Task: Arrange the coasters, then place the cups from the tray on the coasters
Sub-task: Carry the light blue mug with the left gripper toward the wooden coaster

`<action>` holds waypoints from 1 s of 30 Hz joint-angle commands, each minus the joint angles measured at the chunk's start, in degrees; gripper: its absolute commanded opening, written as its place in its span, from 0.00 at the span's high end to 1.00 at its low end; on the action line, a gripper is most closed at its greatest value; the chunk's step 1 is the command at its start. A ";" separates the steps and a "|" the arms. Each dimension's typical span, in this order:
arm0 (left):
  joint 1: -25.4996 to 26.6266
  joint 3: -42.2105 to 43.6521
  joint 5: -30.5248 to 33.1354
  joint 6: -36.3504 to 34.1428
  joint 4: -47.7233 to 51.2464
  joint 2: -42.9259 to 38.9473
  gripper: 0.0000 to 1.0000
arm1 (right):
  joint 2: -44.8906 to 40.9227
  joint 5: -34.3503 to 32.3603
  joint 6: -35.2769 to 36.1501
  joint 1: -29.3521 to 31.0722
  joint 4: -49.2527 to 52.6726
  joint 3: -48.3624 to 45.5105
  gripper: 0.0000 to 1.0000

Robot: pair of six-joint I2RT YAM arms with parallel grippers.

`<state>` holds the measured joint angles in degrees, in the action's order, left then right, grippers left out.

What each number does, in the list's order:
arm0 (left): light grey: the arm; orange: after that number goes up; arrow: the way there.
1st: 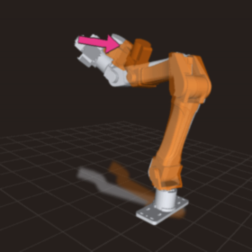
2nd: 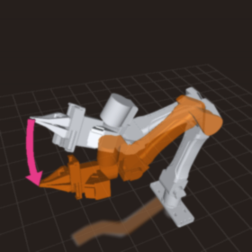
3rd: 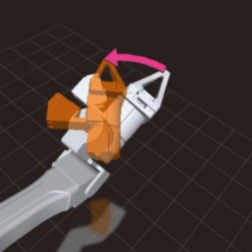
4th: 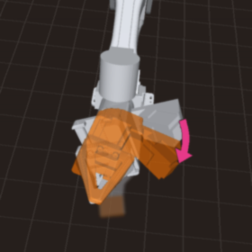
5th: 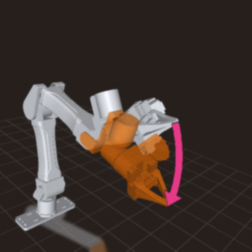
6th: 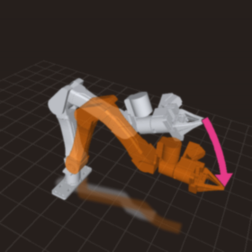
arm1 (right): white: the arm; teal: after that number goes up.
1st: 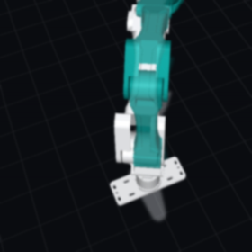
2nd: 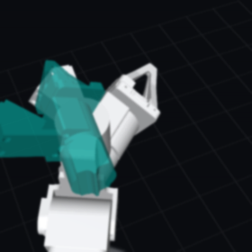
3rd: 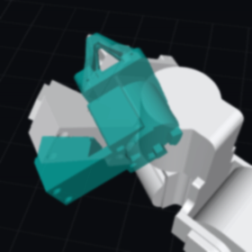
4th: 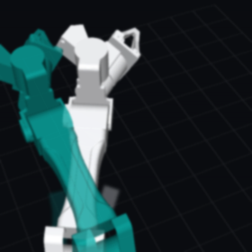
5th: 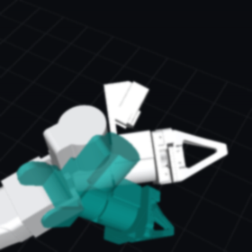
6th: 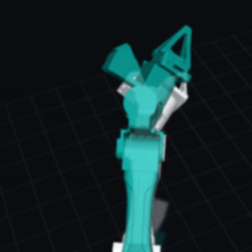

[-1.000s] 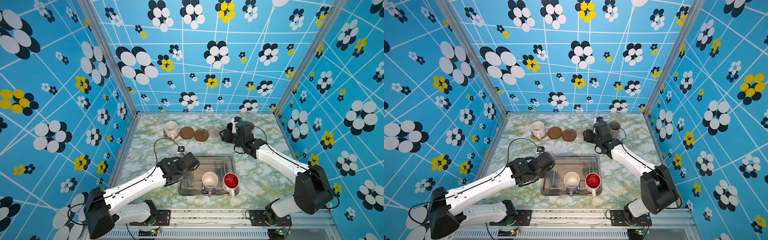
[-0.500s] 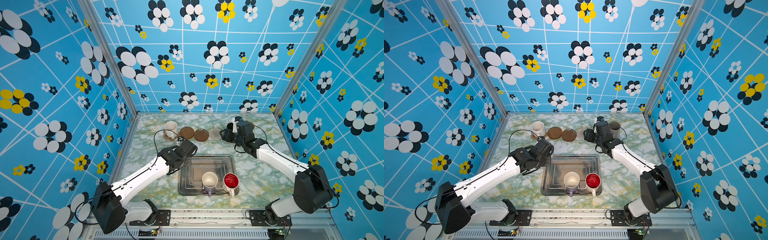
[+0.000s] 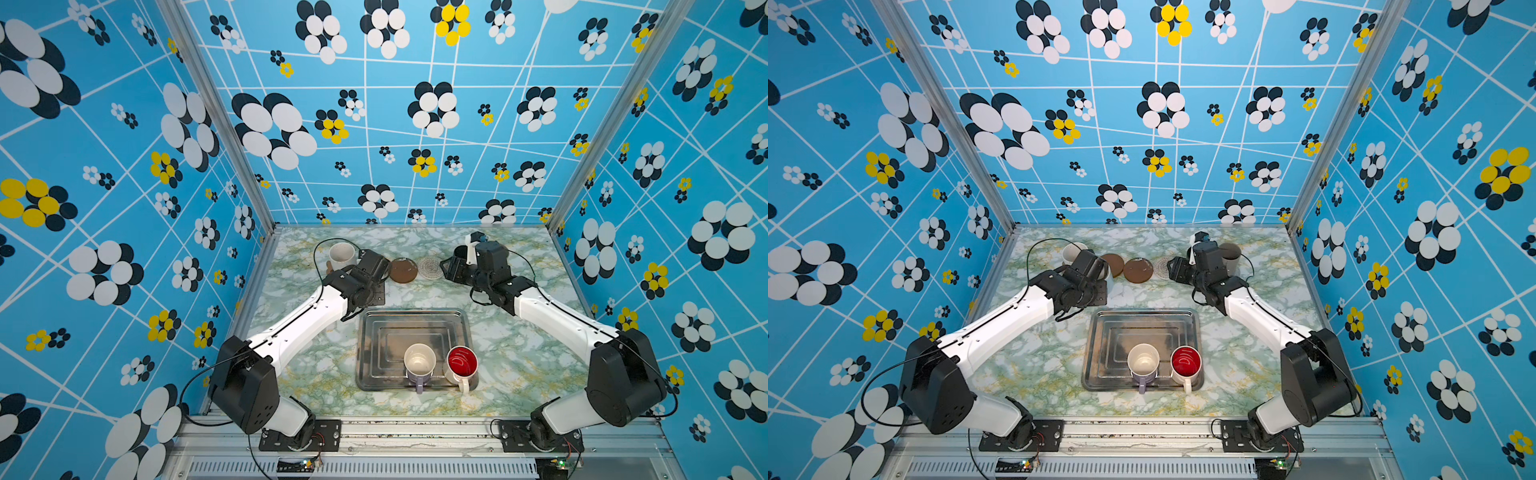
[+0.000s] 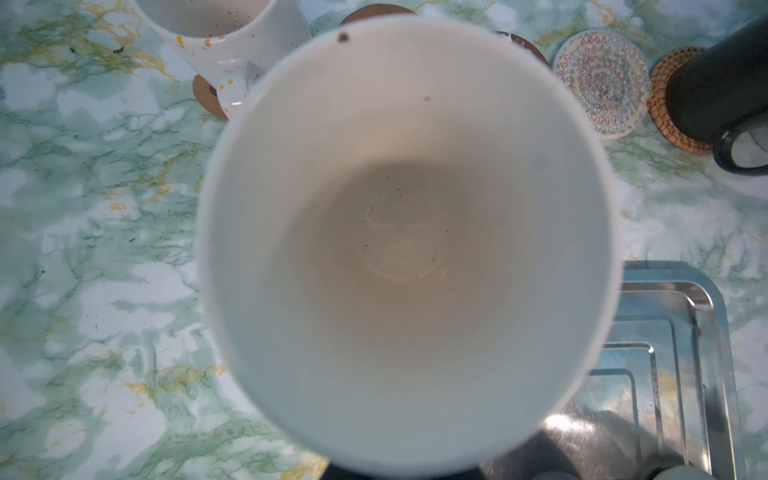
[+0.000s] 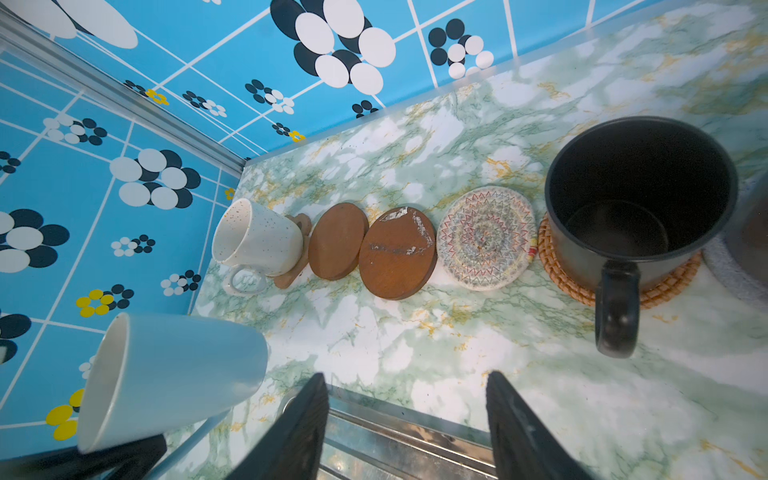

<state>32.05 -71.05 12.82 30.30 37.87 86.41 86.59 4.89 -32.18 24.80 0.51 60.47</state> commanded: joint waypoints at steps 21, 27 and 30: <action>-8.83 -17.93 -6.23 -6.28 -6.08 15.95 1.00 | 0.40 2.87 0.46 -3.09 -1.91 -1.47 0.37; -10.00 -20.16 -6.23 -6.98 -8.57 19.49 1.00 | 1.38 3.11 0.29 -3.52 -1.83 -1.17 0.37; -10.74 -21.67 -6.84 -6.77 -8.62 21.87 1.00 | 1.82 3.29 0.28 -3.71 -1.80 -0.93 0.37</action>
<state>22.39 -89.10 6.17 24.36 33.08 107.04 87.66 7.35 -32.18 21.61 -0.69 59.70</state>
